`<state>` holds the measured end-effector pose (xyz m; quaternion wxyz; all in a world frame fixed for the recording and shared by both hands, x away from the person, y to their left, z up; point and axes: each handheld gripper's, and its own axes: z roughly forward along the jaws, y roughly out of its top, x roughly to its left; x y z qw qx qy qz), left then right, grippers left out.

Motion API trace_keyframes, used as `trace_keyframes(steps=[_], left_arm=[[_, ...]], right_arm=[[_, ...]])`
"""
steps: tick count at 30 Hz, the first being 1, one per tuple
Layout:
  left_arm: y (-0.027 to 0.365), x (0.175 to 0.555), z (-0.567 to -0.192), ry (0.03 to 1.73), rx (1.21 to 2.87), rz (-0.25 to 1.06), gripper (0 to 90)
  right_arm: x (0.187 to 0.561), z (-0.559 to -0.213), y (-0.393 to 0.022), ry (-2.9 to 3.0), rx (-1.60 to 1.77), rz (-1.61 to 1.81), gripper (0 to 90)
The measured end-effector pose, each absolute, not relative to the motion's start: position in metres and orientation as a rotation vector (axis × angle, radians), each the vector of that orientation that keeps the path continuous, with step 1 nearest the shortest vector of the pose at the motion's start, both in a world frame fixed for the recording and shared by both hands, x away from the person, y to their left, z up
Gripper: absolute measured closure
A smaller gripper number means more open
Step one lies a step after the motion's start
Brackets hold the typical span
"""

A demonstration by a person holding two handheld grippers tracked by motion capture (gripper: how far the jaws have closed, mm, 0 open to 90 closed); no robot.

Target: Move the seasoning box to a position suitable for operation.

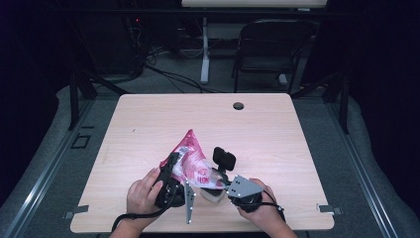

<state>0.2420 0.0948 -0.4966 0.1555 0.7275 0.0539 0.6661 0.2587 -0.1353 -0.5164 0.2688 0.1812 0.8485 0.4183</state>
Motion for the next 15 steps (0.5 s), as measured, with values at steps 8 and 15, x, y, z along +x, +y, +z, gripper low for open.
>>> trace_keyframes(steps=[8, 15], left_arm=[[0.0944, 0.2413, -0.4959, 0.151, 2.087, 1.909, 65.9], [0.0943, 0.2408, -0.495, 0.15, 2.085, 1.912, 65.9]], right_arm=[[0.2589, -0.5165, -0.1353, 2.286, 0.491, 1.126, 89.7], [0.2589, -0.5167, -0.135, 2.288, 0.488, 1.126, 89.7]])
